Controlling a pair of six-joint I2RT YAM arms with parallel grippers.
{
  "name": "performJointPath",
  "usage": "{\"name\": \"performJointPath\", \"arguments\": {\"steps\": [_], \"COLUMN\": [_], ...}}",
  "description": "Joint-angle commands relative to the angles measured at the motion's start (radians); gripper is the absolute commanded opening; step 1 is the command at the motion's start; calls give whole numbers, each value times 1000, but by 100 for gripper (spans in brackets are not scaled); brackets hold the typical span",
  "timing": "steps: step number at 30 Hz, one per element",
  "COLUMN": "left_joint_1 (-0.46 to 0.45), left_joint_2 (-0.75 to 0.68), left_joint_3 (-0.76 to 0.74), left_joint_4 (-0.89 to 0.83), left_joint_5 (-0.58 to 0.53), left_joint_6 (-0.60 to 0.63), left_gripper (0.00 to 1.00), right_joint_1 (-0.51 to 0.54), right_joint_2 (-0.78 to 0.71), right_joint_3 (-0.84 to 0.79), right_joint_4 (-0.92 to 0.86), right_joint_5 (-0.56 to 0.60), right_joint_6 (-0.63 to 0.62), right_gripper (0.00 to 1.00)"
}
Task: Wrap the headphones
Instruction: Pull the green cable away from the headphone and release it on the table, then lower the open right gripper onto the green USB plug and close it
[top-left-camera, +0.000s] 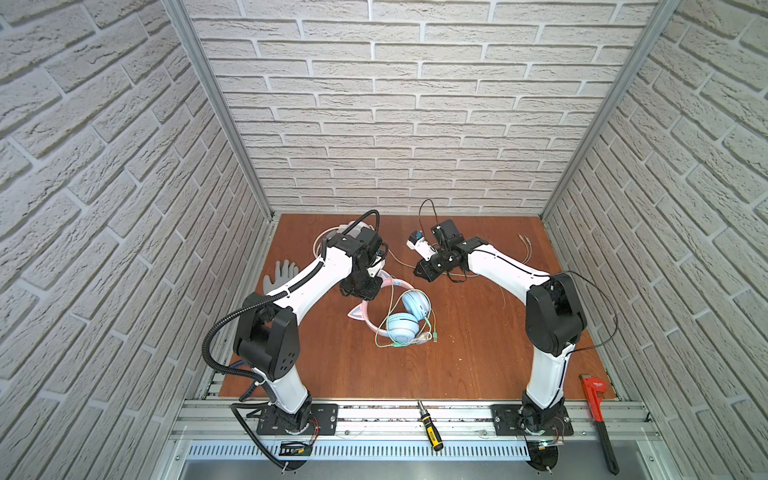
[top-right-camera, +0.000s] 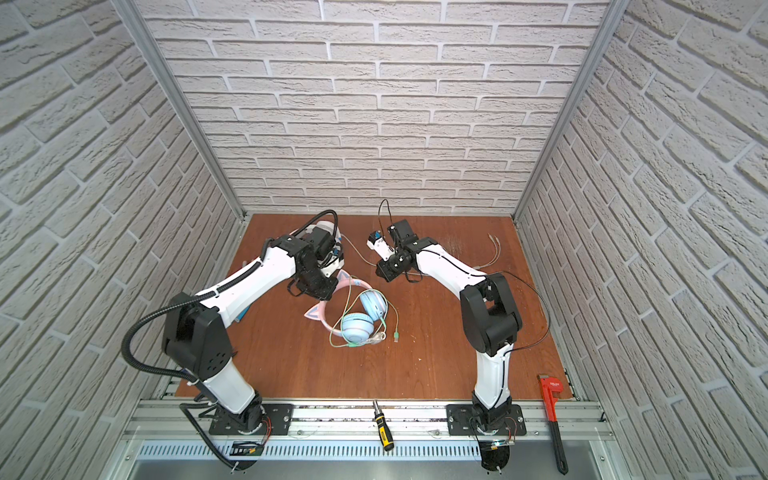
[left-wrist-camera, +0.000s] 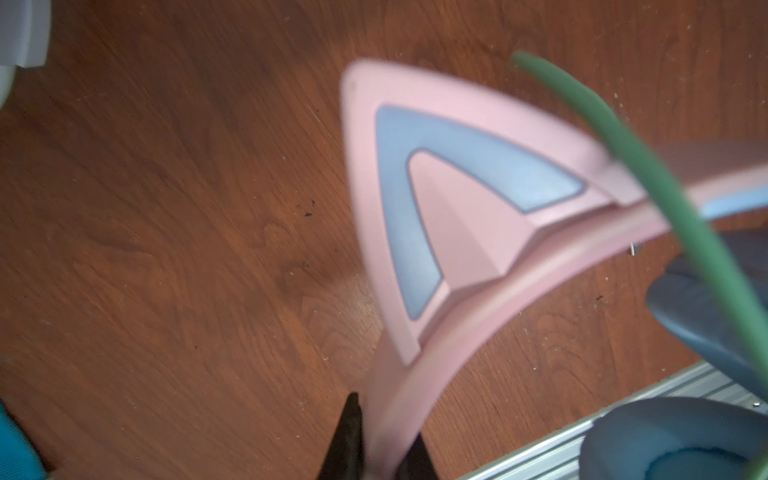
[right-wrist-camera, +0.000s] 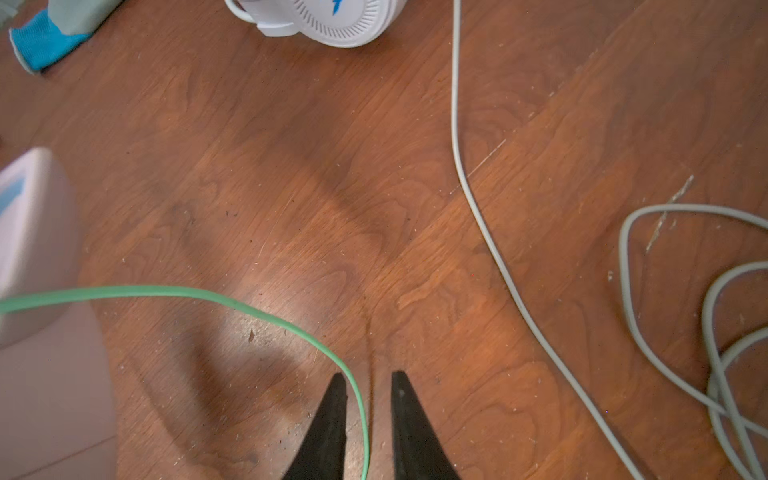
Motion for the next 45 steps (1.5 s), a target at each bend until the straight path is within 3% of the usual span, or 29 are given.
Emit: {"name": "performJointPath", "arguments": {"steps": [1, 8, 19, 24, 30, 45], "left_joint_1": [21, 43, 89, 107, 122, 134], "left_joint_2": [-49, -50, -46, -45, -47, -23], "left_joint_3": [-20, -49, -96, -109, -125, -148], "left_joint_4": [34, 52, 112, 134, 151, 168], "left_joint_5": [72, 89, 132, 140, 162, 169], "left_joint_6": [-2, -20, -79, -116, -148, -182], "left_gripper": [0, 0, 0, 0, 0, 0], "right_joint_1": [-18, -26, 30, 122, 198, 288], "right_joint_2": [-3, -22, -335, -405, -377, -255], "right_joint_3": [-33, -88, -451, -530, -553, -537], "right_joint_4": [64, 7, 22, -2, -31, -49], "right_joint_5": [-56, -1, 197, 284, 321, 347], "right_joint_6": [109, 248, 566, 681, 762, 821], "right_gripper": [24, 33, 51, 50, 48, 40]}}
